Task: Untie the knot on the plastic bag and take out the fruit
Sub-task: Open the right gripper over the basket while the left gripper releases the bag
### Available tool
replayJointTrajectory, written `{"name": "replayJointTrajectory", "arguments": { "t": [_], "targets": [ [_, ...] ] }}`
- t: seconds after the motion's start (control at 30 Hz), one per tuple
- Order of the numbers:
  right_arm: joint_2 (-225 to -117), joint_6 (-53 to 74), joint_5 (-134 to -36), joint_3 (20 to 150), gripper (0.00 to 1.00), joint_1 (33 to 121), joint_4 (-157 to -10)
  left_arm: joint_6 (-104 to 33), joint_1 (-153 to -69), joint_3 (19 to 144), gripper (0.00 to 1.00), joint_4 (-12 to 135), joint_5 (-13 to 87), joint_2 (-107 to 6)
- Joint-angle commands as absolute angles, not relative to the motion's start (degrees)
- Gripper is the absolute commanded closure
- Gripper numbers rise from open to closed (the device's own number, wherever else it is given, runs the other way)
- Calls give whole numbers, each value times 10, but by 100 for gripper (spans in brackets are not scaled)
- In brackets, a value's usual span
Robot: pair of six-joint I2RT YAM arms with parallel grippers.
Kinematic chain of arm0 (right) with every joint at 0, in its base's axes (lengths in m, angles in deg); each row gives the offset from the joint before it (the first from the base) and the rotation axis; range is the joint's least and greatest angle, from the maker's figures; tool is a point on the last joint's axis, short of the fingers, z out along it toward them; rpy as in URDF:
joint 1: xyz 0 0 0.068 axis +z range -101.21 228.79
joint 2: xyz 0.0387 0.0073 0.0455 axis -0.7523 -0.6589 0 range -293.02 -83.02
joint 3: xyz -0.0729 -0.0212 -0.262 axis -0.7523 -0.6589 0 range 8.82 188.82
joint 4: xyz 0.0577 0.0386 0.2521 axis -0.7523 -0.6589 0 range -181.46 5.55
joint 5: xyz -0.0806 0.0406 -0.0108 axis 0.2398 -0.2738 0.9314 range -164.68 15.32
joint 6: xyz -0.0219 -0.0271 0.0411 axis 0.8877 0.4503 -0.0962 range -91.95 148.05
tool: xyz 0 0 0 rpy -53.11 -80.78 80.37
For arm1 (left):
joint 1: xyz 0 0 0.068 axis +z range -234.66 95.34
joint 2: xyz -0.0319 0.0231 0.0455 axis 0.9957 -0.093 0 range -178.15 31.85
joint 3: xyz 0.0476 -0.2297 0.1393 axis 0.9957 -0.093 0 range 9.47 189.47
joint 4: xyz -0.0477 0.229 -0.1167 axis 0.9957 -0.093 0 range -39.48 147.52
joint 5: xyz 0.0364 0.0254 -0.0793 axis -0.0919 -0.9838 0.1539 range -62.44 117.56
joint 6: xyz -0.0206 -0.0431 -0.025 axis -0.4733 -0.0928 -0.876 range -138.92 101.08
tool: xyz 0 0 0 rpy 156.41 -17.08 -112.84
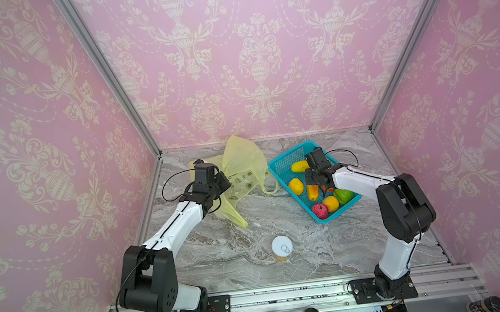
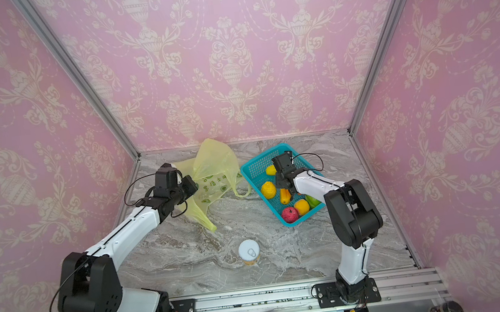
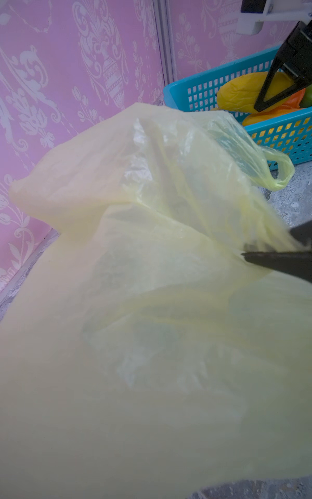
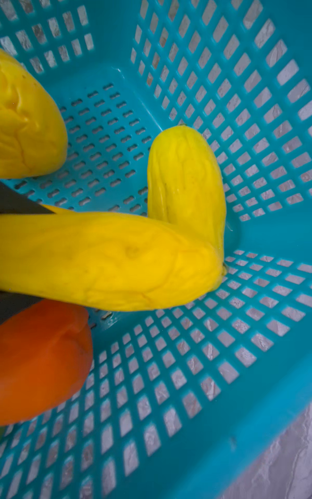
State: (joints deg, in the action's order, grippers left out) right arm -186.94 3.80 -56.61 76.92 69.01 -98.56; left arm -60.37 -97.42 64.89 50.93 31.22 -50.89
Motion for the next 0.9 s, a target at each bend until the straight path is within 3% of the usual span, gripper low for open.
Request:
{"name": "replayJointTrajectory", "arguments": {
  "t": [0.0,0.07,0.1,0.17,0.23,0.33,0.37,0.4,0.7,0.87],
  "targets": [
    [-1865,30,-554,766,71,685,-1001,-591,-970,675,100,510,313,-524],
    [-1854,31,-555,745,61,686,-997,-594,-972,677,99,511,318,-527],
    [-1846,33,-557,739,49,686,-994,-594,-972,677,94,511,318,-526],
    [-1827,37,-562,730,29,686,-987,-591,-973,679,78,507,317,-520],
    [-1803,38,-562,725,18,686,-990,-586,-974,684,55,497,319,-510],
    [-1761,39,-558,718,10,686,-999,-571,-980,700,23,471,324,-494],
    [-1748,39,-556,716,9,686,-1003,-565,-981,708,6,457,326,-489],
    [-1731,38,-555,714,8,685,-1008,-557,-982,719,1,438,327,-482],
    [-1576,12,-545,701,0,655,-1066,-488,-980,727,1,353,263,-312],
    [-1522,-58,-573,686,0,524,-1126,-467,-974,678,1,324,64,-211]
  ]
}}
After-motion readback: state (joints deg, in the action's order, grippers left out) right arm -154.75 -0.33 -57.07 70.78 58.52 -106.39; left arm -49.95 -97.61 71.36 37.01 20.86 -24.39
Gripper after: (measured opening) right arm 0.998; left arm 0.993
